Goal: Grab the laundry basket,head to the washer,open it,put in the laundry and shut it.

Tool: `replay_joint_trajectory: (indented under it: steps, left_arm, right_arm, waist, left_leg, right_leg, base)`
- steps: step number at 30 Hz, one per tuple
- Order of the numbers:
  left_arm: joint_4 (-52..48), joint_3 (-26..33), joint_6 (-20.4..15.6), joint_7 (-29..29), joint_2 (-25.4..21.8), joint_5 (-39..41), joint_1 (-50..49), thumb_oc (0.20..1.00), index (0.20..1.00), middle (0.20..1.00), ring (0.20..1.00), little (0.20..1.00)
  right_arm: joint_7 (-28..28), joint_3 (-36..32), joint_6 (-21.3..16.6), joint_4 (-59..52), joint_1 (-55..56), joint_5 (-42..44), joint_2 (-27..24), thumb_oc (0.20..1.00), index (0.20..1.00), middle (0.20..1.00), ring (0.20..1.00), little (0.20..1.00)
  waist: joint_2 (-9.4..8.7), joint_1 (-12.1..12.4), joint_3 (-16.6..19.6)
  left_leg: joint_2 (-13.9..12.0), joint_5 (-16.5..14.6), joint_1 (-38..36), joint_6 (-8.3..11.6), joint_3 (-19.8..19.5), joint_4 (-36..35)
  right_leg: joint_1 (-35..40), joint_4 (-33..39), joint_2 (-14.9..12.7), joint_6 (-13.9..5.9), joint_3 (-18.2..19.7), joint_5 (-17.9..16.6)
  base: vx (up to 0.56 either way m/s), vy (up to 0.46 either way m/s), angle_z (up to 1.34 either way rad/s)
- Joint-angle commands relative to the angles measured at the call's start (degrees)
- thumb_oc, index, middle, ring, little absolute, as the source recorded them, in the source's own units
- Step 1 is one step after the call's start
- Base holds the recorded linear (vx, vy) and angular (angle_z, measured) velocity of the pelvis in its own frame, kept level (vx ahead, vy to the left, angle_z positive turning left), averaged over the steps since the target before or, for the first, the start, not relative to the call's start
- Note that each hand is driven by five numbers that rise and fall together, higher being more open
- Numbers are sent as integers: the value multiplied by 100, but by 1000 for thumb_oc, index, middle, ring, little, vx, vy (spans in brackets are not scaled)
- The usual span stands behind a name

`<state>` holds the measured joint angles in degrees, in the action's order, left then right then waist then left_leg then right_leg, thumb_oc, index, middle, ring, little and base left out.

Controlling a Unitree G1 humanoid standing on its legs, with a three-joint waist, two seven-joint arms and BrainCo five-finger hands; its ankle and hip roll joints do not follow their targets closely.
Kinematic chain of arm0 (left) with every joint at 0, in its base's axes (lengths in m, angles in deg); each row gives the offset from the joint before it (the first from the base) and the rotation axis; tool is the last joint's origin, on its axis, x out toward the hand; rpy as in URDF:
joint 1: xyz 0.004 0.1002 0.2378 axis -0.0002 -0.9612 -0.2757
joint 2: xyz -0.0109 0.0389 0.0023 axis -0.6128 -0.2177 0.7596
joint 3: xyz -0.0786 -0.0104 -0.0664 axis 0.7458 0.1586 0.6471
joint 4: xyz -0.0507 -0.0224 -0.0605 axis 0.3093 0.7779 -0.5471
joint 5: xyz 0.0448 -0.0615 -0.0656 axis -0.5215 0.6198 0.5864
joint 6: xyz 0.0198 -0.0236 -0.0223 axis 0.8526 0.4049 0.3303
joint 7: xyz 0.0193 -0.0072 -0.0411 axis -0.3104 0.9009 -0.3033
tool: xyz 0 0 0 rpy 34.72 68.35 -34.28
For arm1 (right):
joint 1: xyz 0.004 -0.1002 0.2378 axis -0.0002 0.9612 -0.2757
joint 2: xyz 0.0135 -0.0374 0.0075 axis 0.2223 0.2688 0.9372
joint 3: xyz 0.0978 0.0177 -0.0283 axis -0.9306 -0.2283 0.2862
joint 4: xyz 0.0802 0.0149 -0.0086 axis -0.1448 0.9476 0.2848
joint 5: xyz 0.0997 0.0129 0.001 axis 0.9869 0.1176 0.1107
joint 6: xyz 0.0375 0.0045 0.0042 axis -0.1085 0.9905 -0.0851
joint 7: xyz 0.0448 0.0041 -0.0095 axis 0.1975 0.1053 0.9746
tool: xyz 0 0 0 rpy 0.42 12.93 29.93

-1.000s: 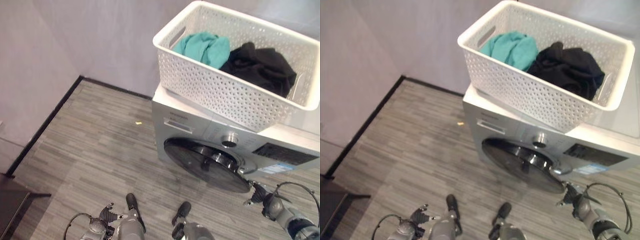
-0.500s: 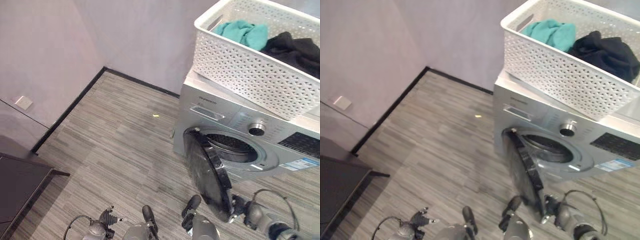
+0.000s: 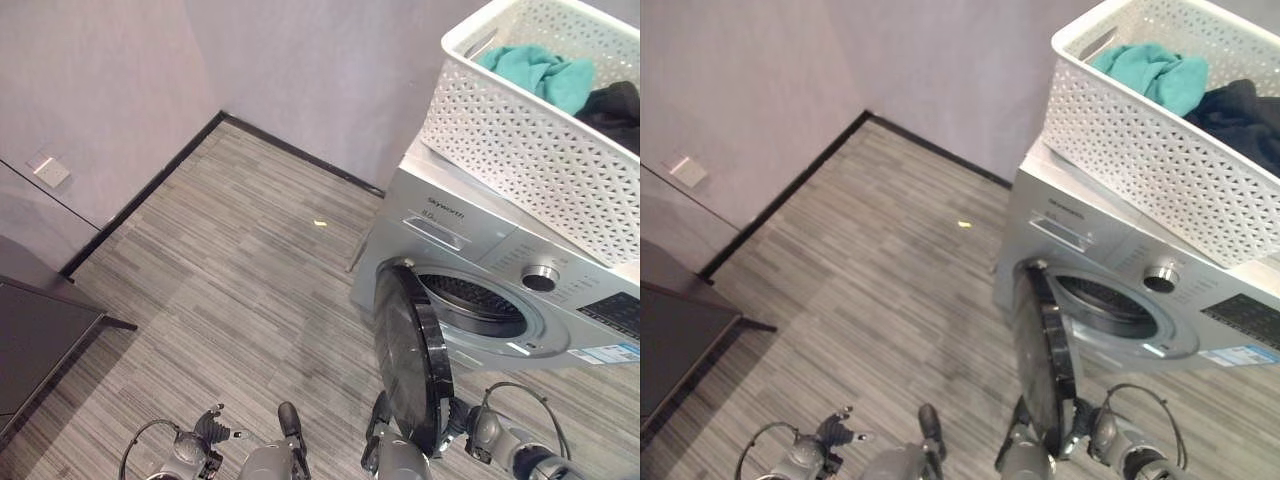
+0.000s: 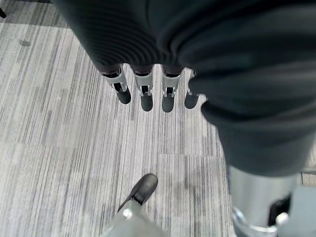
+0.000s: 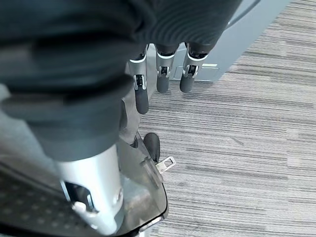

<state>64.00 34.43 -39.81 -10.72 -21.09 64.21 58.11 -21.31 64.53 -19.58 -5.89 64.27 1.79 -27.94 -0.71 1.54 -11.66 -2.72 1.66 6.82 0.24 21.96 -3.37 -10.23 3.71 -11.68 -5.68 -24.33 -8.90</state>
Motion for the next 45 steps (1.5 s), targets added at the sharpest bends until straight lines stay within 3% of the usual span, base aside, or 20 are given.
replay_joint_trajectory:
  steps: [1,6,8,9,10,11,12,14,17,18,20,21,23,30,37,41,43,44,45]
  left_arm:
    - [-27,-221,-16,45,-30,79,209,1000,1000,1000,1000,1000]
    - [1,-305,-4,67,-34,-57,263,1000,1000,1000,1000,1000]
    - [40,-386,18,58,-48,-181,247,1000,1000,1000,1000,1000]
    - [73,-392,25,57,-50,-233,223,1000,1000,1000,1000,1000]
    - [91,-350,37,49,-60,-257,199,1000,1000,1000,1000,1000]
    - [113,-269,68,44,-85,-277,161,1000,1000,1000,1000,1000]
    - [130,-252,91,48,-84,-269,129,1000,1000,1000,1000,1000]
    - [231,-207,142,16,-83,-287,53,1000,1000,1000,1000,1000]
    - [220,-309,142,-2,-37,-318,94,1000,1000,1000,1000,1000]
    - [220,-309,143,-3,-33,-318,98,1000,1000,1000,1000,1000]
    - [221,-310,143,-3,-32,-318,99,1000,1000,1000,1000,1000]
    - [-56,-587,23,-35,-36,-445,237,1000,1000,1000,1000,1000]
    - [-257,-676,1,-25,-32,-368,253,1000,1000,1000,1000,1000]
    - [-1332,-1036,-168,151,-91,-227,50,1000,1000,1000,1000,1000]
    - [-2233,-1260,-202,506,-368,-142,-252,1000,1000,1000,1000,1000]
    - [-2730,-1613,-193,818,-519,-321,-75,1000,1000,1000,1000,1000]
    - [-2546,-1633,-155,755,-338,-389,137,1000,1000,1000,1000,1000]
    - [-2261,-1617,-132,609,-151,-555,351,1000,1000,1000,1000,1000]
    - [-2215,-1631,-150,591,-117,-569,361,1000,1000,1000,1000,1000]
  right_arm:
    - [-264,-2,-415,-158,-1324,348,498,1000,1000,1000,1000,1000]
    - [-279,-21,-388,-365,-1332,352,487,1000,1000,1000,1000,1000]
    - [-277,-10,-369,-302,-1482,391,519,1000,1000,1000,1000,1000]
    - [-267,8,-371,-261,-1546,388,597,1000,1000,1000,1000,1000]
    - [-246,72,-381,-248,-1608,351,666,1000,1000,1000,1000,1000]
    - [-221,158,-408,-156,-1702,305,774,1000,1000,1000,1000,1000]
    - [-200,232,-400,-61,-1764,304,862,1000,1000,1000,1000,1000]
    - [-183,351,-401,75,-1819,266,1110,1000,1000,1000,1000,1000]
    - [-207,424,-397,180,-1831,281,1141,1000,1000,1000,1000,1000]
    - [-207,425,-399,184,-1835,284,1138,1000,1000,1000,1000,1000]
    - [-207,424,-400,185,-1835,284,1137,1000,1000,1000,1000,1000]
    - [-249,545,-401,212,-1880,287,1131,1000,1000,1000,1000,1000]
    - [-288,554,-407,296,-1927,277,1109,1000,1000,1000,1000,1000]
    - [-444,485,-448,383,-1987,285,1033,1000,1000,1000,1000,1000]
    - [-493,297,-453,599,-2730,402,817,1000,1000,1000,1000,1000]
    - [-576,339,-437,50,-2775,332,831,1000,1000,1000,1000,1000]
    - [-567,340,-466,-181,-2325,363,963,1000,1000,1000,1000,1000]
    - [-528,237,-491,-469,-1783,433,924,1000,1000,1000,1000,1000]
    - [-524,234,-478,-508,-1750,431,899,1000,1000,1000,1000,1000]
  waist:
    - [123,375,-44]
    - [186,220,-145]
    - [298,147,-198]
    - [310,236,-217]
    - [295,410,-217]
    - [270,679,-197]
    - [253,769,-184]
    - [153,817,-159]
    - [125,765,-113]
    - [126,772,-112]
    - [126,776,-111]
    - [66,895,-71]
    - [129,951,-88]
    - [414,984,-68]
    - [502,1101,97]
    - [297,1015,70]
    - [198,877,64]
    - [110,691,89]
    - [116,707,95]
  left_leg:
    - [340,16,192,147,-86,9]
    - [451,2,141,93,-142,-102]
    - [432,-83,174,21,-205,27]
    - [392,-111,205,-14,-117,123]
    - [305,-126,241,-17,87,212]
    - [162,-159,277,-7,413,308]
    - [118,-159,279,-25,496,337]
    - [62,-167,197,-42,676,360]
    - [19,-109,165,33,596,321]
    - [21,-108,168,32,602,320]
    - [21,-108,169,32,606,320]
    - [-50,92,302,205,592,295]
    - [-190,301,421,358,512,260]
    - [-281,646,566,502,176,42]
    - [-133,442,529,425,42,83]
    - [-9,85,468,301,184,321]
    - [18,-43,377,246,297,368]
    - [65,-138,261,195,403,355]
    - [76,-144,250,188,415,349]
  right_leg:
    - [89,-409,-201,-587,-49,130]
    - [-40,-525,-338,-622,-48,35]
    - [-223,-851,-404,-587,384,146]
    - [-211,-1013,-414,-557,172,219]
    - [-153,-1198,-511,-546,-287,266]
    - [36,-1506,-703,-551,-1111,357]
    - [97,-1670,-723,-536,-1312,395]
    - [-118,-1947,-756,-565,-1172,387]
    - [-190,-1597,-798,-644,-657,175]
    - [-197,-1591,-797,-648,-647,164]
    - [-201,-1590,-796,-649,-643,162]
    - [77,-913,-682,-629,-729,272]
    - [323,-478,-469,-562,-927,226]
    - [456,-337,-268,-425,-1191,396]
    - [525,-413,-457,-501,-1249,352]
    - [577,-549,-599,-546,-1153,329]
    - [597,-591,-650,-573,-1082,262]
    - [579,-679,-703,-617,-986,180]
    - [574,-691,-717,-627,-970,180]
  base:
    - [-66,28,9]
    - [-12,59,13]
    - [-16,86,1]
    - [-103,122,-2]
    - [-156,110,-48]
    - [-125,49,-113]
    - [-39,35,-195]
    - [36,-9,-127]
    - [-10,-112,-46]
    - [-16,-44,23]
    - [-43,-110,14]
    - [-116,-311,2]
    - [-133,-293,22]
    - [-60,-90,27]
    - [89,58,23]
    - [145,128,25]
    - [147,173,-30]
    - [111,132,-41]
    - [114,165,-43]
